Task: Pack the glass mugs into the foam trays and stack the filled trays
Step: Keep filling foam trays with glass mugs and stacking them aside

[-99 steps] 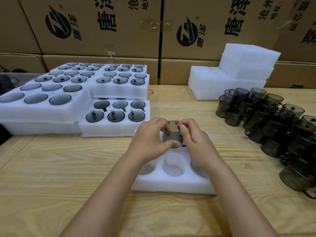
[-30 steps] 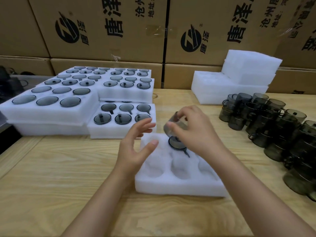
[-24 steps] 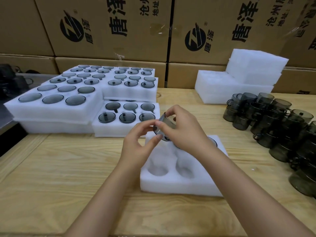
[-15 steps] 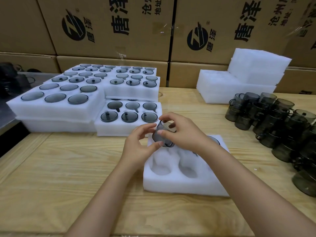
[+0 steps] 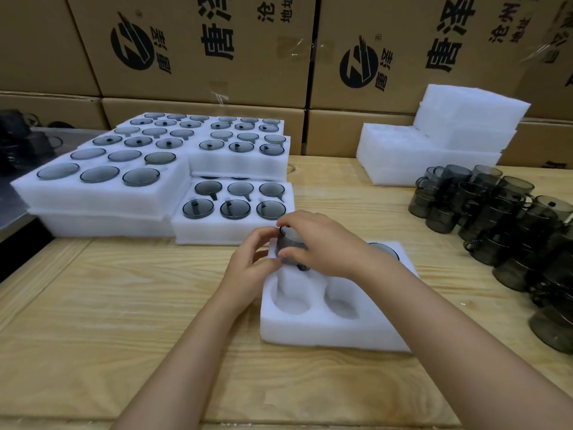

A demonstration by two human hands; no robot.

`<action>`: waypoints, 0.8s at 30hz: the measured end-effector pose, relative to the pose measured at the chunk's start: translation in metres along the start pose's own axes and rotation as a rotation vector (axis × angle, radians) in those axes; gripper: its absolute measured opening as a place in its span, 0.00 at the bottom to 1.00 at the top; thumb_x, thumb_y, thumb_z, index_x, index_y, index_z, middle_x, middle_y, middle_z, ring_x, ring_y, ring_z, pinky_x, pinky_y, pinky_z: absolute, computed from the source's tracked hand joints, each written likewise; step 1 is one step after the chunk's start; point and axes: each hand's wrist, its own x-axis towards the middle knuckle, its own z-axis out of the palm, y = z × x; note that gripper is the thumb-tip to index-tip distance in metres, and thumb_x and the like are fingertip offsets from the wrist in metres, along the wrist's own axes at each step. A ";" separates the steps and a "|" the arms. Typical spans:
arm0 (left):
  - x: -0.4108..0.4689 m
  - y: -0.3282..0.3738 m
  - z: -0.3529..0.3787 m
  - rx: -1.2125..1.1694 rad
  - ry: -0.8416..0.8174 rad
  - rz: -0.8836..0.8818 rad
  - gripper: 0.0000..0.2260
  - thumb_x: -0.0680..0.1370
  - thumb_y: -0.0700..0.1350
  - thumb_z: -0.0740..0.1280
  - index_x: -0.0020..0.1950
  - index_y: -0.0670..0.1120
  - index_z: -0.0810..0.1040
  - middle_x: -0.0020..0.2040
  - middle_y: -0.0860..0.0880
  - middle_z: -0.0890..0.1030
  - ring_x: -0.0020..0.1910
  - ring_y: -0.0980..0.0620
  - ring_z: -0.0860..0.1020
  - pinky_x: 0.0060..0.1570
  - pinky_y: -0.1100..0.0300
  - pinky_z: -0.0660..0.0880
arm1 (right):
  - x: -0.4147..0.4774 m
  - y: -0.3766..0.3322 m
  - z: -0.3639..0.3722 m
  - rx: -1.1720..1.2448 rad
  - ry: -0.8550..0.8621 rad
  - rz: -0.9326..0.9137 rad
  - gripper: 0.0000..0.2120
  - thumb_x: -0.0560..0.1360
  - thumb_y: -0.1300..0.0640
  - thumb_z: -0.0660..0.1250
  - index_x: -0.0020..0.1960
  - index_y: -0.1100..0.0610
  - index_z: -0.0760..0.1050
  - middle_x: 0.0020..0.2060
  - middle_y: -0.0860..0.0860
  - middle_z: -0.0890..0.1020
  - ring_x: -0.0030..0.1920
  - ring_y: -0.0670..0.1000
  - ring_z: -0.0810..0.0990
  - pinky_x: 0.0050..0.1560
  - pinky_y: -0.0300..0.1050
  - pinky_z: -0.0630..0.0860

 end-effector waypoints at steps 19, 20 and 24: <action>0.001 0.006 0.003 -0.230 -0.014 -0.114 0.32 0.60 0.34 0.60 0.65 0.47 0.69 0.61 0.46 0.76 0.61 0.53 0.73 0.68 0.52 0.64 | -0.002 0.015 0.005 0.232 -0.024 -0.057 0.19 0.74 0.52 0.69 0.64 0.47 0.72 0.56 0.41 0.76 0.48 0.35 0.71 0.49 0.26 0.66; 0.001 0.005 0.003 -0.232 -0.014 -0.114 0.32 0.61 0.34 0.60 0.64 0.48 0.70 0.60 0.47 0.77 0.60 0.55 0.74 0.66 0.54 0.65 | -0.004 0.014 0.008 0.221 -0.025 -0.073 0.20 0.74 0.52 0.69 0.64 0.46 0.71 0.58 0.41 0.75 0.52 0.38 0.72 0.52 0.30 0.68; 0.001 0.002 0.006 -0.240 0.003 -0.085 0.28 0.62 0.35 0.61 0.62 0.49 0.71 0.58 0.47 0.77 0.56 0.59 0.76 0.58 0.64 0.71 | -0.016 0.013 0.019 0.226 -0.005 -0.062 0.21 0.75 0.49 0.66 0.67 0.41 0.67 0.65 0.38 0.71 0.63 0.38 0.68 0.60 0.41 0.69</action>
